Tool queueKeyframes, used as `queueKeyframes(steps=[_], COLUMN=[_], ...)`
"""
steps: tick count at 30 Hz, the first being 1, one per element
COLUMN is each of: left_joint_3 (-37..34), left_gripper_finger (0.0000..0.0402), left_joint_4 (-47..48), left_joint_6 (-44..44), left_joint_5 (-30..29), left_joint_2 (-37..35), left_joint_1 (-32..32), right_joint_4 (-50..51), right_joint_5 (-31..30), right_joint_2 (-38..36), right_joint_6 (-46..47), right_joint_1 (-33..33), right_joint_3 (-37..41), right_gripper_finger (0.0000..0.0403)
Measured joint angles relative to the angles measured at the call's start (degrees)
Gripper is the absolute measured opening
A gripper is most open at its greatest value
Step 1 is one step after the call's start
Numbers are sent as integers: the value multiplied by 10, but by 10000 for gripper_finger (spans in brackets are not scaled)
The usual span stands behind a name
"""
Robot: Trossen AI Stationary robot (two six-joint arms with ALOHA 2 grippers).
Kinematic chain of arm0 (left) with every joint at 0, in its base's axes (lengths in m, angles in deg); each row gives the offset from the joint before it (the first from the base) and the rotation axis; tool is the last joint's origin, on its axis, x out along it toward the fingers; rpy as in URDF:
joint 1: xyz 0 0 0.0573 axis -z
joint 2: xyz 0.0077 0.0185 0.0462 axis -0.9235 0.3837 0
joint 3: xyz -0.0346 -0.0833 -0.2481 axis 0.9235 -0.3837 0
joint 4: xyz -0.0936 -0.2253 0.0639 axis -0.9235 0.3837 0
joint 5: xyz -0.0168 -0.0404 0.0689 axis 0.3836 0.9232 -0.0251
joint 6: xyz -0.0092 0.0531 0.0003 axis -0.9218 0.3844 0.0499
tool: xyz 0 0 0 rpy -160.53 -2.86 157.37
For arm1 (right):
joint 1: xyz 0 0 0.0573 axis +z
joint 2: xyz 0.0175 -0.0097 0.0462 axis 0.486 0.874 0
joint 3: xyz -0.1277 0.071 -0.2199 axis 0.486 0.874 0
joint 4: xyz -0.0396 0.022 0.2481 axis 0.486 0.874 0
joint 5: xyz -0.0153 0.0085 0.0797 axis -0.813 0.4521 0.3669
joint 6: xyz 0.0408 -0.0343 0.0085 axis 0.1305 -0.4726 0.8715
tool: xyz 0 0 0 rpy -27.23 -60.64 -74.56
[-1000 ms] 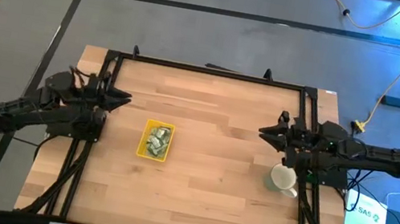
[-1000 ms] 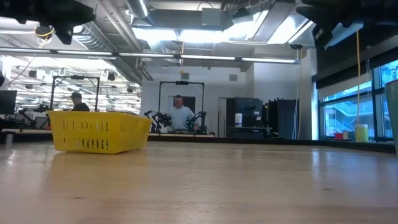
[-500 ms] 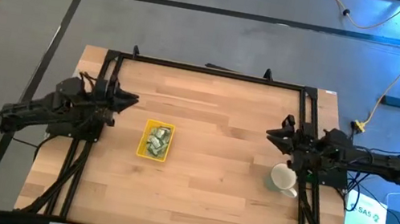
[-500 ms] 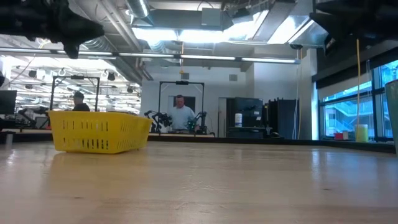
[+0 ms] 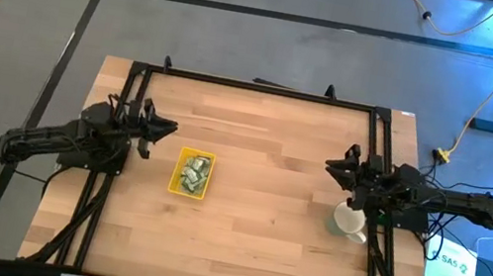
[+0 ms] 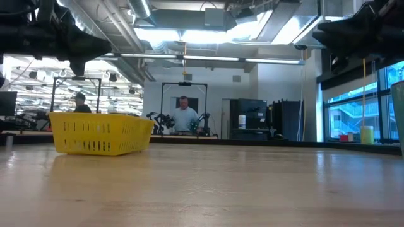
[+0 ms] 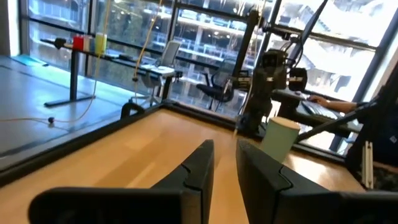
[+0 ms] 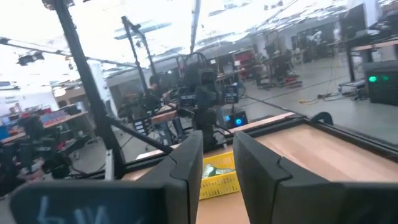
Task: Pick and place Stevia / Truvia into bins
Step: Return to Home Position
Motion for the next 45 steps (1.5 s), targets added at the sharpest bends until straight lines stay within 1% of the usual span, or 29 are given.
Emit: queueKeyframes(steps=[2, 5, 9, 13, 17, 20, 31, 37, 45], left_joint_3=[-7, -10, -11, -12, -42, -42, -42, -42, -42], left_gripper_finger=[61, 61, 61, 61, 61, 61, 61, 61, 61], left_joint_4=[-8, -12, -12, -9, -27, -25, -19, -5, -5], left_joint_6=[-2, -2, 1, 2, -12, -17, 3, 3, 3], left_joint_5=[0, -1, -7, -7, -7, -10, -10, -10, -10], left_joint_2=[0, 0, 0, 0, 0, 2, 2, 5, 5], left_joint_1=[0, 0, 0, 0, 0, 0, 0, 0, 0], right_joint_4=[-18, -21, -21, 0, 3, 5, 42, 43, 43], right_joint_5=[-13, -23, -23, -23, -23, -23, -22, -22, -22], right_joint_2=[0, 0, 0, 1, 0, 0, 1, 1, 1], right_joint_6=[1, 1, 0, 3, 5, 19, 20, 54, 19], right_joint_1=[0, 0, 0, 0, 0, 0, 0, 0, 0], right_joint_3=[16, 17, 17, 17, 17, 17, 16, 16, 16], right_gripper_finger=[94, 94, 94, 94, 94, 94, 94, 94, 94])
